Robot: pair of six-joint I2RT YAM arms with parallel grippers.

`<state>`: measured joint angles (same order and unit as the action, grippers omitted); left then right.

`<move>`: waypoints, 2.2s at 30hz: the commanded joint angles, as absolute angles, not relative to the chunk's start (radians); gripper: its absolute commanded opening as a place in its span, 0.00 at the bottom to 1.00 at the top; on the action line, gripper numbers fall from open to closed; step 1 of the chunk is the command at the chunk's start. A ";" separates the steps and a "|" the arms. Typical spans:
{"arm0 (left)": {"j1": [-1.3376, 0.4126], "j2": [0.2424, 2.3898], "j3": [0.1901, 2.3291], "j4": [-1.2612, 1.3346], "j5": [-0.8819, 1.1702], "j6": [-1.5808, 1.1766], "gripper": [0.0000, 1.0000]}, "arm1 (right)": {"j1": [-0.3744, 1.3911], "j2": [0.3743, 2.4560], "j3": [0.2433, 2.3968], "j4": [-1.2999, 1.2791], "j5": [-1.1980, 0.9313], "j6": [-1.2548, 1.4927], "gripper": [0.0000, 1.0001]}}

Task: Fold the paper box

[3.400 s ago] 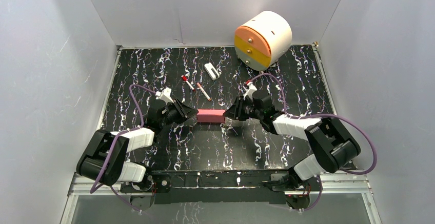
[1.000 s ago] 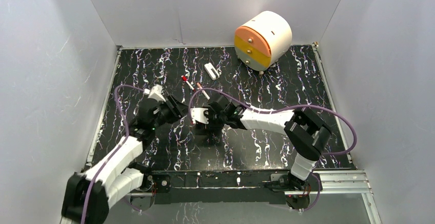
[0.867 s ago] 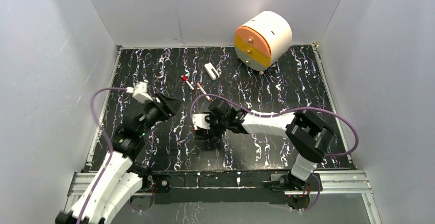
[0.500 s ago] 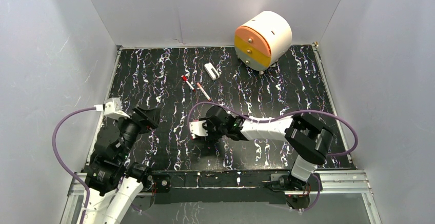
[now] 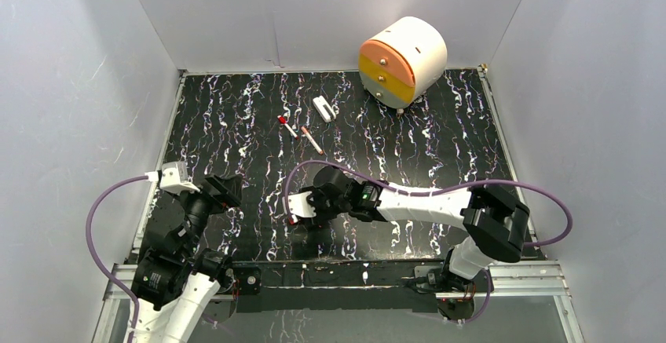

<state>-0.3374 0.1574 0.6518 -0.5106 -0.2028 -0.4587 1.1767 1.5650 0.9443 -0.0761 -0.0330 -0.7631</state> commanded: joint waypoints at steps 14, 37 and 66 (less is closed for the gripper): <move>-0.338 0.172 0.634 -0.497 -0.163 -0.438 0.87 | 1.177 1.319 0.942 -0.071 -0.047 -0.756 0.54; -0.338 0.267 0.669 -0.502 -0.254 -0.447 0.91 | 0.584 0.789 0.695 -0.071 -0.047 -0.756 0.54; -0.337 0.202 0.642 -0.463 -0.334 -0.372 0.92 | 0.578 0.673 0.656 -0.325 0.726 0.237 1.00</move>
<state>-0.3374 0.1829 0.6472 -0.4938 -0.3477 -0.3923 0.5880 0.6659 0.6258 -0.1993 0.2806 -0.2802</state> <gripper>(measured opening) 0.924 0.988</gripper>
